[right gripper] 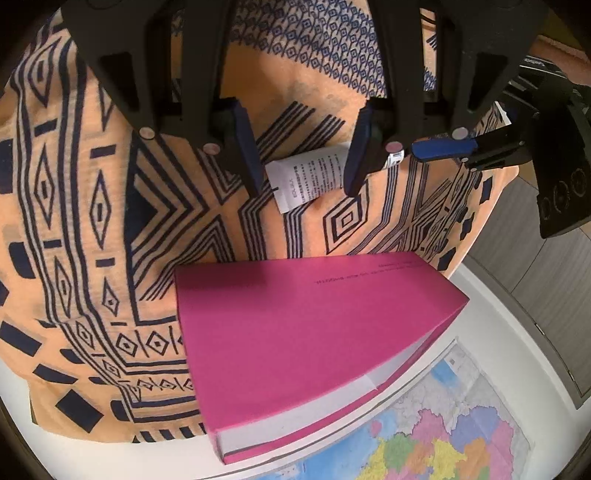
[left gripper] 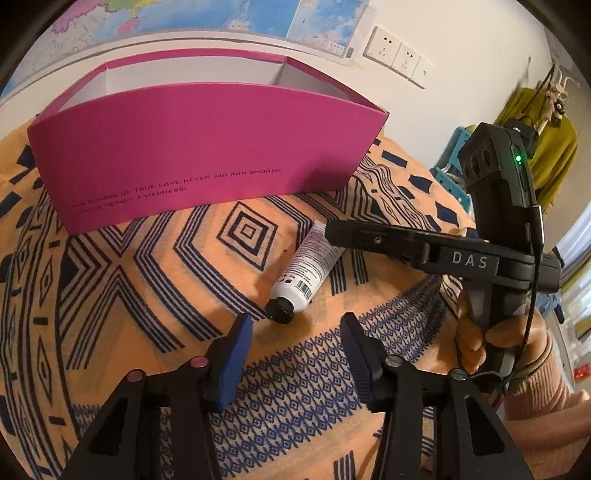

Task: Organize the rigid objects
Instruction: 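Move the right gripper to the white tube with the black cap, then close the right gripper around the middle of the white tube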

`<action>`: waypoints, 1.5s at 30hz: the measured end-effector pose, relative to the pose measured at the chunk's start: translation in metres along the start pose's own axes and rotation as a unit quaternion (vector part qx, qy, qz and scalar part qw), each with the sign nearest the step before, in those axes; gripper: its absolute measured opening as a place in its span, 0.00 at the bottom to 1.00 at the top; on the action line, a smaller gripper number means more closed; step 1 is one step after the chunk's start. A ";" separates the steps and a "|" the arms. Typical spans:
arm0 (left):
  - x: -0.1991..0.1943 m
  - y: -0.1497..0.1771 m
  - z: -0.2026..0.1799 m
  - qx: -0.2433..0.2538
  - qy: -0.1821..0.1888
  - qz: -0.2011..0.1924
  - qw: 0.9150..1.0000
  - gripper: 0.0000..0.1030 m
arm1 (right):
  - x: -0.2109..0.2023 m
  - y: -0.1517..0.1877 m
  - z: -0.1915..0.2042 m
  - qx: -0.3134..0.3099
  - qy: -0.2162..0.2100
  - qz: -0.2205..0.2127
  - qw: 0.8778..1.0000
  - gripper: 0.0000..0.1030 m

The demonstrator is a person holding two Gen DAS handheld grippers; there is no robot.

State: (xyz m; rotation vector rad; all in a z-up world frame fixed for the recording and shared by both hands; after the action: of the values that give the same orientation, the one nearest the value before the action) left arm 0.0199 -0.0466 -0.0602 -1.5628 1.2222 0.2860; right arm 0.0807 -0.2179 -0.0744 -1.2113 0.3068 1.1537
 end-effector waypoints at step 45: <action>-0.012 -0.010 0.026 -0.028 -0.024 -0.013 0.999 0.35 | -0.006 0.013 0.010 0.014 -0.020 0.010 1.000 0.46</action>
State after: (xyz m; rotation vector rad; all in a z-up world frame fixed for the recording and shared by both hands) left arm 0.0330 -0.0193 -0.0555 -1.6102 1.1642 0.3422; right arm 0.0638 -0.2138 -0.0737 -1.1625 0.3042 1.1848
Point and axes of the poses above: each gripper's, at about its wrist camera, not at the fingertips, and x roughly the way its jaws point, z to its left, y to its underside, the point moved 1 cm from there along x, roughly the way its jaws point, and after that the axes turned 8 degrees about y, right-handed, at the moved point
